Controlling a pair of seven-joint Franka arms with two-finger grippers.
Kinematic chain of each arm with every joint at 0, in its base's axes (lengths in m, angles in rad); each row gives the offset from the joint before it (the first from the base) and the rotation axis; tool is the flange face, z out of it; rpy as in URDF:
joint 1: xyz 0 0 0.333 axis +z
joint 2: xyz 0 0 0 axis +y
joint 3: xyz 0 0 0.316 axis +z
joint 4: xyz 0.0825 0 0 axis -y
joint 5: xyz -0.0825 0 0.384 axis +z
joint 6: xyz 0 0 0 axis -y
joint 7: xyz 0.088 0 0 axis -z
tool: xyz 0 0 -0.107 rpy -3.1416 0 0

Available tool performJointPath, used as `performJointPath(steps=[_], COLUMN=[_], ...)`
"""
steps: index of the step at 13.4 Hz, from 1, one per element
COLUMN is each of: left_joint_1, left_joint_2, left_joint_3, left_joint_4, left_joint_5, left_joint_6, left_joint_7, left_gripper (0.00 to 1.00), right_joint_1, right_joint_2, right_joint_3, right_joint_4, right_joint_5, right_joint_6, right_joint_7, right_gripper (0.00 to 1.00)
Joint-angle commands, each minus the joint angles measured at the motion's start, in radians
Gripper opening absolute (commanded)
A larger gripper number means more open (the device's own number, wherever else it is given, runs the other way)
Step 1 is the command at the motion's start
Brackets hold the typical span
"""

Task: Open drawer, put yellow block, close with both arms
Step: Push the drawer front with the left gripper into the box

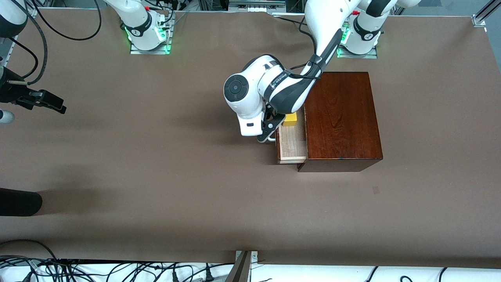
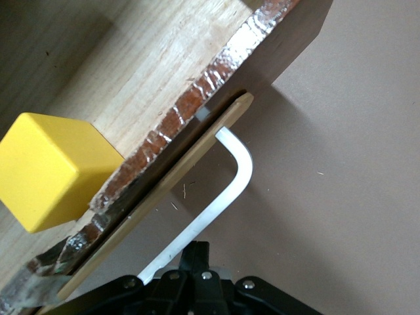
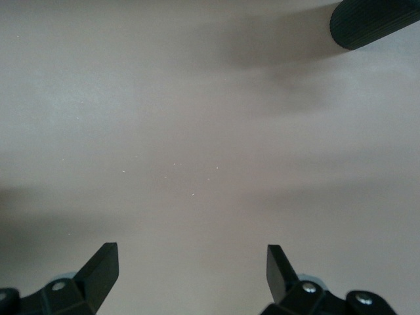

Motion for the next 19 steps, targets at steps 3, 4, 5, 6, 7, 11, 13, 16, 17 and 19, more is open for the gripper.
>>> performJointPath(steps=[3, 4, 5, 6, 7, 11, 13, 16, 17, 19], left_joint_1=[0.094, 0.094, 0.095, 0.094, 0.095, 0.092, 0.088, 0.092, 0.101, 0.118], left_joint_2=[-0.029, -0.029, -0.029, -0.03, -0.03, -0.049, -0.049, -0.05, -0.05, -0.05], left_joint_3=[0.047, 0.045, 0.045, 0.047, 0.045, 0.044, 0.042, 0.047, 0.047, 0.053], left_joint_4=[-0.02, -0.02, -0.019, -0.019, -0.017, -0.017, -0.017, -0.022, -0.033, -0.039], left_joint_5=[0.077, 0.077, 0.077, 0.077, 0.077, 0.077, 0.077, 0.095, 0.1, 0.104], left_joint_6=[-0.068, -0.068, -0.068, -0.068, -0.068, -0.069, -0.071, -0.071, -0.069, -0.069], left_joint_7=[0.042, 0.042, 0.042, 0.042, 0.044, 0.055, 0.056, 0.059, 0.062, 0.129], left_gripper=[0.0, 0.0, 0.0, 0.0, 0.0, 0.0, 0.0, 0.0, 0.0, 0.0], right_joint_1=[-0.004, -0.004, -0.003, -0.003, -0.004, -0.006, -0.006, -0.007, -0.008, -0.006], right_joint_2=[0.009, 0.009, 0.009, 0.009, 0.009, 0.017, 0.02, 0.02, 0.02, 0.021], right_joint_3=[0.001, 0.001, 0.001, 0.001, 0.001, 0.001, -0.001, -0.001, -0.001, -0.001], right_joint_4=[0.022, 0.022, 0.022, 0.022, 0.022, 0.021, 0.021, 0.022, 0.021, 0.021], right_joint_5=[0.003, 0.003, 0.003, 0.003, 0.003, 0.003, 0.003, 0.003, 0.003, 0.003], right_joint_6=[-0.005, -0.005, -0.005, -0.005, -0.005, -0.005, -0.005, -0.005, -0.005, -0.005], right_joint_7=[0.011, 0.011, 0.011, 0.011, 0.011, 0.011, 0.011, 0.011, 0.011, 0.011], right_gripper=[1.0, 1.0, 1.0, 1.0, 1.0, 1.0, 1.0, 1.0, 1.0, 1.0])
